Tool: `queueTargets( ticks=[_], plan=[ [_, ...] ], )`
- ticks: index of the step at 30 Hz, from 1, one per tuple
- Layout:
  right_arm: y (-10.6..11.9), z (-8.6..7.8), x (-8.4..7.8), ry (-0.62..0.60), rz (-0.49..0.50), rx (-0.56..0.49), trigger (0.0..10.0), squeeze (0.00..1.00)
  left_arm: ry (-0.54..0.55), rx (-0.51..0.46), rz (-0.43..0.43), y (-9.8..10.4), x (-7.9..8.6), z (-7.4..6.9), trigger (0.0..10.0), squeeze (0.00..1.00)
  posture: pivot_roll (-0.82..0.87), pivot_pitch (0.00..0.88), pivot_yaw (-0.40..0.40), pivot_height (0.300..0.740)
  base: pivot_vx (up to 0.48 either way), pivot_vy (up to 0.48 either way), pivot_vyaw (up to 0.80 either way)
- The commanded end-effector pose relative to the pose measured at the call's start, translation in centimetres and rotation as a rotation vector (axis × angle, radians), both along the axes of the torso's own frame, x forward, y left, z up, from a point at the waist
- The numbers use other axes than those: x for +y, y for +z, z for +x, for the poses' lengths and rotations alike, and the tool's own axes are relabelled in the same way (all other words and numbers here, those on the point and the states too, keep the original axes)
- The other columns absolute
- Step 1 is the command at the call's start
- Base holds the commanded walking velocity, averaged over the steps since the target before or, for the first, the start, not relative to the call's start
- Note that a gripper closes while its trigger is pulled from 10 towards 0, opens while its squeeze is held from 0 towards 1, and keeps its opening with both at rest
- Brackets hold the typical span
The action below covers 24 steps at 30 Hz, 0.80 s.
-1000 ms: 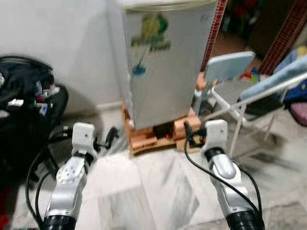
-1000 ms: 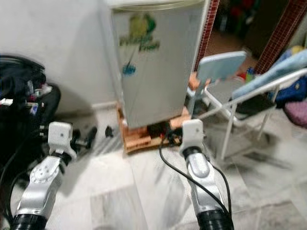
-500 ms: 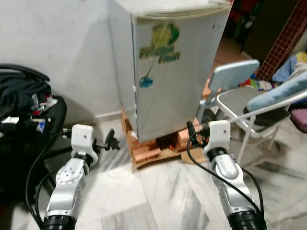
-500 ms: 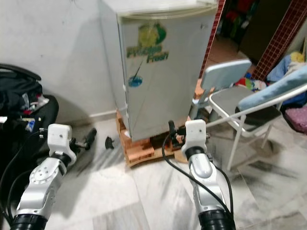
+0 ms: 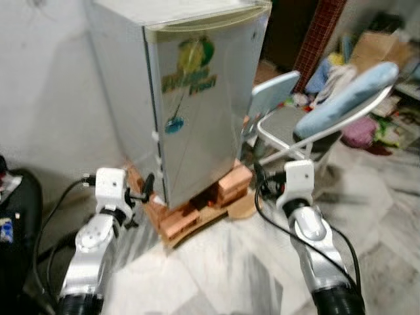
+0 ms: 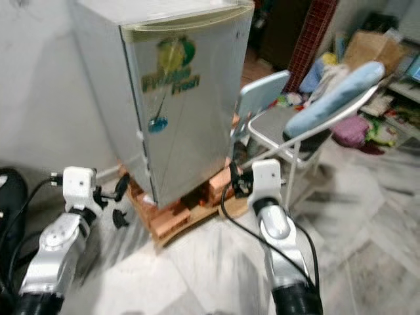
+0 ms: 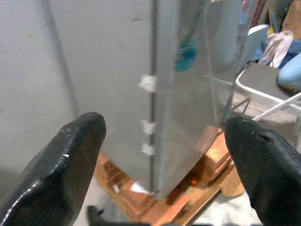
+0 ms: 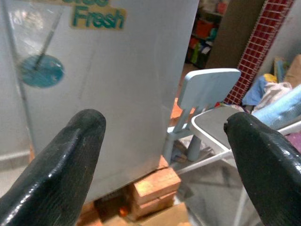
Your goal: Restocking fridge
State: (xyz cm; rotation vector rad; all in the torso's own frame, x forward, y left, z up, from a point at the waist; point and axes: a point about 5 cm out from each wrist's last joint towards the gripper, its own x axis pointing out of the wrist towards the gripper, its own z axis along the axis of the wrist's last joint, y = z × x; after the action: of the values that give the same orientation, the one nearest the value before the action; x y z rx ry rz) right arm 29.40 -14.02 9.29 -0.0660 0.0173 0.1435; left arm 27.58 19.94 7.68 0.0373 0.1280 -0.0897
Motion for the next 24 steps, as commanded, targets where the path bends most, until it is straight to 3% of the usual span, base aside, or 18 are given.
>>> queueTargets(
  ticks=[1,9,24],
  plan=[
    [0.4,0.1,0.0,0.004,-0.005,-0.013,10.0,0.00,0.004,-0.005,-0.002,0.2,0.0,0.2,10.0,0.00,0.05,0.003,-0.013,0.740,0.000,0.446,-0.80],
    [0.3,0.1,0.0,0.007,-0.005,-0.016,10.0,0.00,0.006,-0.004,0.010,0.1,0.0,0.2,10.0,0.00,0.05,0.007,-0.014,0.740,0.000,0.460,-0.75],
    [-0.1,-0.9,-1.1,-0.051,0.007,0.001,10.0,0.00,0.058,-0.015,0.037,-0.7,0.5,-0.8,10.0,0.00,0.03,0.000,-0.018,0.740,0.000,0.451,-0.07]
  ],
)
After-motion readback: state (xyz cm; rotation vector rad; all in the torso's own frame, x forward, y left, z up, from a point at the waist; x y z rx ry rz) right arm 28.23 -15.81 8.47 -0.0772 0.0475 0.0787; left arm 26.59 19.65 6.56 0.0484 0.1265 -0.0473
